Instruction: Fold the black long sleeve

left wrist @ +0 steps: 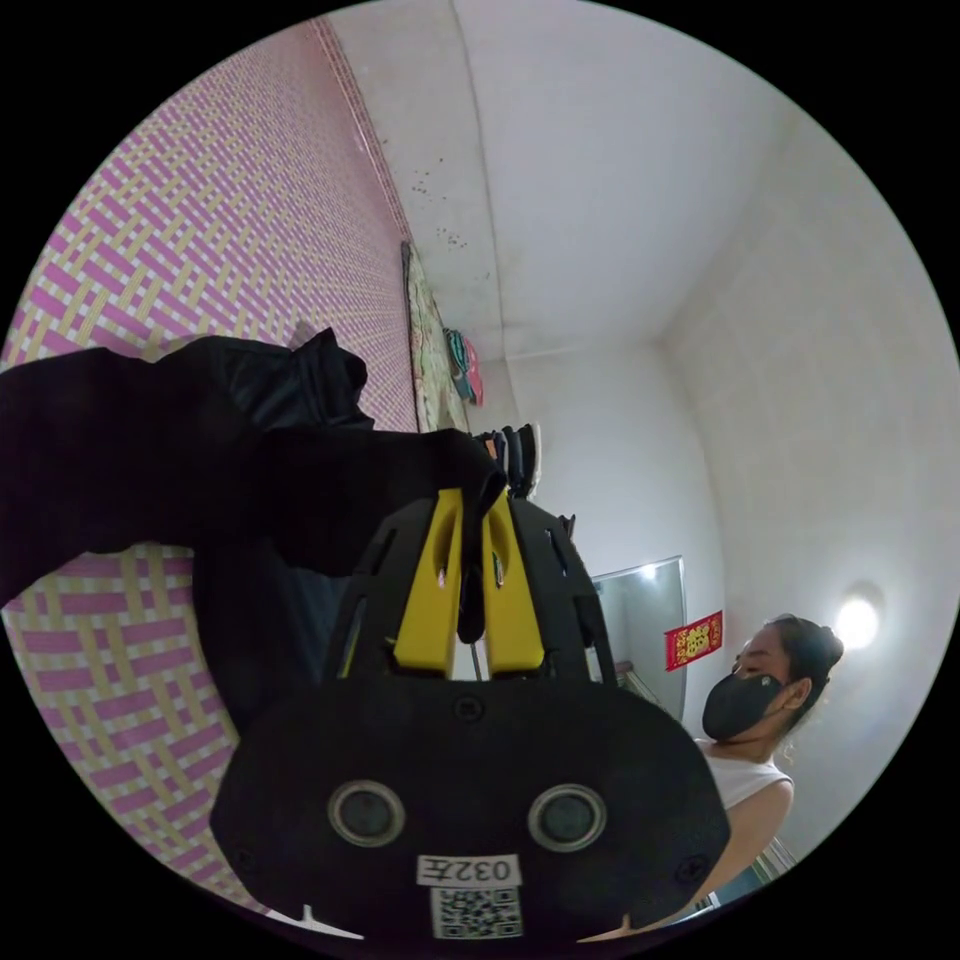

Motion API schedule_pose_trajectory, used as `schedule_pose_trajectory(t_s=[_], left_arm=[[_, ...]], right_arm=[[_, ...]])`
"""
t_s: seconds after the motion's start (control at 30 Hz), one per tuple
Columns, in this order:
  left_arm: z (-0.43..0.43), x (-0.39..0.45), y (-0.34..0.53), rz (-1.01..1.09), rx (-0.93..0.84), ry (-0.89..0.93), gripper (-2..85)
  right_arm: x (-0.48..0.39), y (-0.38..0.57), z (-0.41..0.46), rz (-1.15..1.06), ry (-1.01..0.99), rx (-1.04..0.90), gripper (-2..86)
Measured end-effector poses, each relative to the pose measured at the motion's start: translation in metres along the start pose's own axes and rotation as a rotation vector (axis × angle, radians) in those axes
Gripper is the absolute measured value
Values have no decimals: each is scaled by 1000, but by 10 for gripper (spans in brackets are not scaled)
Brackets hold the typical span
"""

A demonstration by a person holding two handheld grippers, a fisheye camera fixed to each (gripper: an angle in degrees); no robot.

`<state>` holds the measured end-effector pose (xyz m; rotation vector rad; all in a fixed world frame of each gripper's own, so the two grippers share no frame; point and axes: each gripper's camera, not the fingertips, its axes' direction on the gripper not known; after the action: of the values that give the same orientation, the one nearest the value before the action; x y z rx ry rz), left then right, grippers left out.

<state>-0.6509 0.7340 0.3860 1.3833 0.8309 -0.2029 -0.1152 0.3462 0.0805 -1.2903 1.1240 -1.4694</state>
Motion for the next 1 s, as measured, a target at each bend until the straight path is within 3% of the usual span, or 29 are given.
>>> schedule_pose_trajectory(t_s=[0.1,0.17,0.3,0.37,0.43,0.57,0.63,0.8,0.87,1.0], left_arm=[[-5,13,-5,13,1,-20,-14],[-8,20,-8,18,1,-46,-14],[-8,23,-12,-16,13,-38,-14],[-4,33,-15,-11,6,-17,-14],[0,44,-17,-5,0,-29,-14],[13,72,-20,16,-15,-42,-14],[22,85,-20,25,-27,-26,-14],[45,132,-24,56,-41,-47,-14],[61,174,-32,109,-56,-82,-14],[114,289,-27,329,-181,-134,-15]], right_arm=[[53,42,-32,438,-379,288,-9],[80,88,-7,742,-589,430,-10],[92,109,65,934,-555,236,-10],[97,114,76,963,-538,206,-10],[98,121,64,948,-579,313,-10],[97,123,28,893,-401,493,-10],[103,114,29,830,-455,551,-10],[128,86,62,818,-490,371,-10],[139,95,46,791,-514,513,-10],[172,107,37,811,-520,583,-10]])
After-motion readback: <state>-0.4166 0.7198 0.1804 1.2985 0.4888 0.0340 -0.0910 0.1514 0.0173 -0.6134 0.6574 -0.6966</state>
